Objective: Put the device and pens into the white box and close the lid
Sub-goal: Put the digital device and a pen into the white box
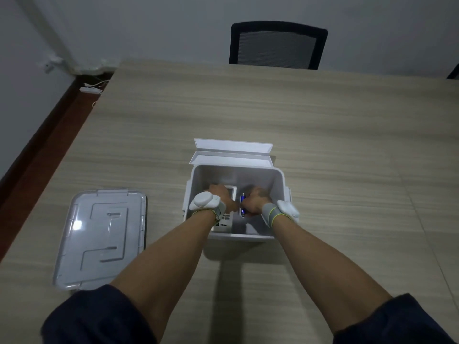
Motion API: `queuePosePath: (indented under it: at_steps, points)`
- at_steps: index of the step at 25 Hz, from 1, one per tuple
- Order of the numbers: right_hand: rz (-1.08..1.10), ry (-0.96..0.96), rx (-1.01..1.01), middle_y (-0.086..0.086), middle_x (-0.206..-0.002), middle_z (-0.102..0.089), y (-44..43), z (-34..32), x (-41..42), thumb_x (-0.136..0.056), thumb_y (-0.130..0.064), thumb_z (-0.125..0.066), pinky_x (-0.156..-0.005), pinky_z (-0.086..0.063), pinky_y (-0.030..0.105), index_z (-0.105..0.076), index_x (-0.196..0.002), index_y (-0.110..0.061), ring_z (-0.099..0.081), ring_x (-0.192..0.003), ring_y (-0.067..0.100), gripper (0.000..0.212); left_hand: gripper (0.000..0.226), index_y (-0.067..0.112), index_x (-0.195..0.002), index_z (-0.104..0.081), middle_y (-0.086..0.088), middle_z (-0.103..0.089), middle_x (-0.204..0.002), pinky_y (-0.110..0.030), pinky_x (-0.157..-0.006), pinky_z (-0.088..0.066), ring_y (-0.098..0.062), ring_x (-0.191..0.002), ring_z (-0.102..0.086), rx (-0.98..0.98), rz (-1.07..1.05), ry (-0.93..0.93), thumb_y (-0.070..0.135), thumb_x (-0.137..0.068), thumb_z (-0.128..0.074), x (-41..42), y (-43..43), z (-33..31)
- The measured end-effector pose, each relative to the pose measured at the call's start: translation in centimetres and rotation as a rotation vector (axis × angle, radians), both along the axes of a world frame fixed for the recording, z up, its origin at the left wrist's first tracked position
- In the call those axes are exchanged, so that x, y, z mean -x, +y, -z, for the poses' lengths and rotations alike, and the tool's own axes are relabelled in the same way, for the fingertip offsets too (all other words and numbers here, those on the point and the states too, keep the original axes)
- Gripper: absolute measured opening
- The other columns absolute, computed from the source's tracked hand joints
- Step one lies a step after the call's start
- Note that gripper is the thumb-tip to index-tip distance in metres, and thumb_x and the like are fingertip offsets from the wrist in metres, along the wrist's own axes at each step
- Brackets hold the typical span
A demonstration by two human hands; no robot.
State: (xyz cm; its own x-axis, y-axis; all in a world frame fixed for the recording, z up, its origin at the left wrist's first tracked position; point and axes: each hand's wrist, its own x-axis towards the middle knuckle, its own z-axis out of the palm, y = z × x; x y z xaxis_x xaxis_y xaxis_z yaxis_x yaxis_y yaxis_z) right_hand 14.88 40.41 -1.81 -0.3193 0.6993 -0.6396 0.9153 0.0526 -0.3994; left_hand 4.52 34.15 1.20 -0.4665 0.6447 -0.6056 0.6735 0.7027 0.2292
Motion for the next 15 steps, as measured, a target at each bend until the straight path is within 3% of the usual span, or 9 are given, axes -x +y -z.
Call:
queuePosePath:
  at_steps: [2, 4, 5, 9, 12, 15]
  points:
    - [-0.002, -0.015, -0.008, 0.009, -0.065, -0.07, 0.2, 0.7, 0.3, -0.089, -0.022, -0.062, -0.064, -0.053, 0.026, -0.074, -0.078, -0.003, -0.064, -0.055, 0.018, 0.025, 0.054, 0.008, -0.114, -0.07, -0.009, -0.07, -0.116, -0.03, -0.081, -0.058, -0.025, -0.098, -0.072, 0.013, -0.001, -0.015, 0.039, -0.071, -0.082, 0.1, 0.2, 0.8]
    - [0.006, -0.059, 0.005, -0.001, -0.033, -0.055, 0.4, 1.5, 0.5, -0.089, -0.021, -0.063, -0.048, -0.051, 0.022, -0.063, -0.057, -0.007, -0.052, -0.027, 0.007, 0.035, 0.05, 0.008, -0.115, -0.07, -0.009, -0.071, -0.115, -0.027, -0.076, -0.055, -0.024, -0.099, -0.072, 0.048, 0.026, -0.023, 0.037, -0.076, -0.079, 0.2, 0.3, 1.4]
    - [0.009, -0.066, 0.024, -0.003, -0.027, -0.05, 0.3, 1.6, 0.6, -0.09, -0.02, -0.063, -0.04, -0.046, 0.018, -0.062, -0.057, -0.007, -0.046, -0.021, 0.005, 0.035, 0.051, 0.008, -0.117, -0.068, -0.008, -0.07, -0.117, -0.026, -0.074, -0.052, -0.024, -0.101, -0.071, 0.066, 0.041, -0.021, 0.038, -0.077, -0.078, 0.3, 0.3, 1.6]
    - [-0.022, -0.061, 0.026, 0.004, -0.051, -0.059, 0.3, 2.2, 0.7, -0.084, -0.023, -0.073, -0.024, -0.026, 0.011, -0.076, -0.089, 0.0, -0.046, -0.035, 0.006, 0.024, 0.064, 0.004, -0.129, -0.06, -0.01, -0.063, -0.129, -0.028, -0.078, -0.05, -0.024, -0.111, -0.067, 0.107, 0.058, -0.003, 0.041, -0.08, -0.075, 0.7, 0.5, 2.6]
    - [0.003, -0.047, 0.031, -0.006, -0.023, -0.045, 0.5, 2.8, 0.8, -0.082, -0.023, -0.075, -0.022, -0.025, 0.007, -0.078, -0.089, 0.002, -0.043, -0.02, 0.003, 0.026, 0.075, 0.0, -0.142, -0.042, -0.013, -0.047, -0.144, -0.031, -0.096, -0.047, -0.027, -0.128, -0.055, 0.088, 0.063, 0.02, 0.043, -0.087, -0.069, 0.6, 0.6, 3.3]
    - [0.012, -0.072, 0.036, -0.006, -0.019, -0.041, 0.6, 3.2, 0.8, -0.084, -0.023, -0.074, -0.023, -0.029, 0.009, -0.074, -0.074, -0.002, -0.038, -0.014, 0.001, 0.024, 0.086, -0.003, -0.148, -0.028, -0.017, -0.035, -0.151, -0.033, -0.105, -0.041, -0.03, -0.137, -0.044, 0.086, 0.059, 0.041, 0.044, -0.088, -0.067, 0.5, 0.7, 3.6]
